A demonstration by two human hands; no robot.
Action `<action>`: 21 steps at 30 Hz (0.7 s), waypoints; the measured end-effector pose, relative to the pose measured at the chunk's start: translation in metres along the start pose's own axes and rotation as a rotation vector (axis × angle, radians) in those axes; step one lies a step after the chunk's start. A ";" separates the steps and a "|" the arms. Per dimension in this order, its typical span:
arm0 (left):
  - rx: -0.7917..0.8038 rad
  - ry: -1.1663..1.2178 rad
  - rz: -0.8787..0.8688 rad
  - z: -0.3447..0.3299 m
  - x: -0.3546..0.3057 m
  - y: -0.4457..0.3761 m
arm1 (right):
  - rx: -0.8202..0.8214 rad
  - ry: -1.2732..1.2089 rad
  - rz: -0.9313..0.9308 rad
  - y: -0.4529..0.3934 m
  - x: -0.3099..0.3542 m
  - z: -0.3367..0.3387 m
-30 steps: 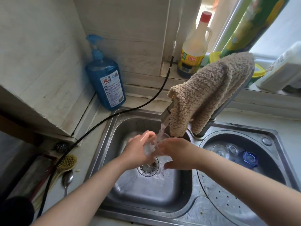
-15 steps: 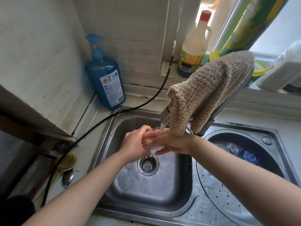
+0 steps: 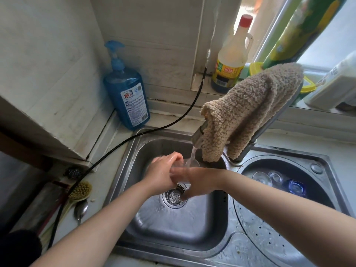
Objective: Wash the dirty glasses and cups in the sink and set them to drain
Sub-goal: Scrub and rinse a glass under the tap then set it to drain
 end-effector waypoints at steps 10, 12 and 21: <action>0.147 0.272 0.176 -0.009 0.007 0.007 | -0.382 0.546 0.266 -0.010 -0.035 0.011; 0.283 0.435 0.204 -0.009 0.007 0.011 | -0.376 0.122 0.301 0.001 -0.037 0.021; 0.482 1.121 0.461 -0.027 -0.015 0.038 | -0.468 -0.855 0.164 0.006 -0.047 -0.002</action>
Point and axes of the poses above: each hand's wrist, its own y-axis away from the middle knuckle, its own z-axis out of the back of the hand, x = y × z, the point moved 3 cm from there along -y, towards the middle knuckle, and after that the axes turned 10 degrees about -y, right-handed, at the moved point
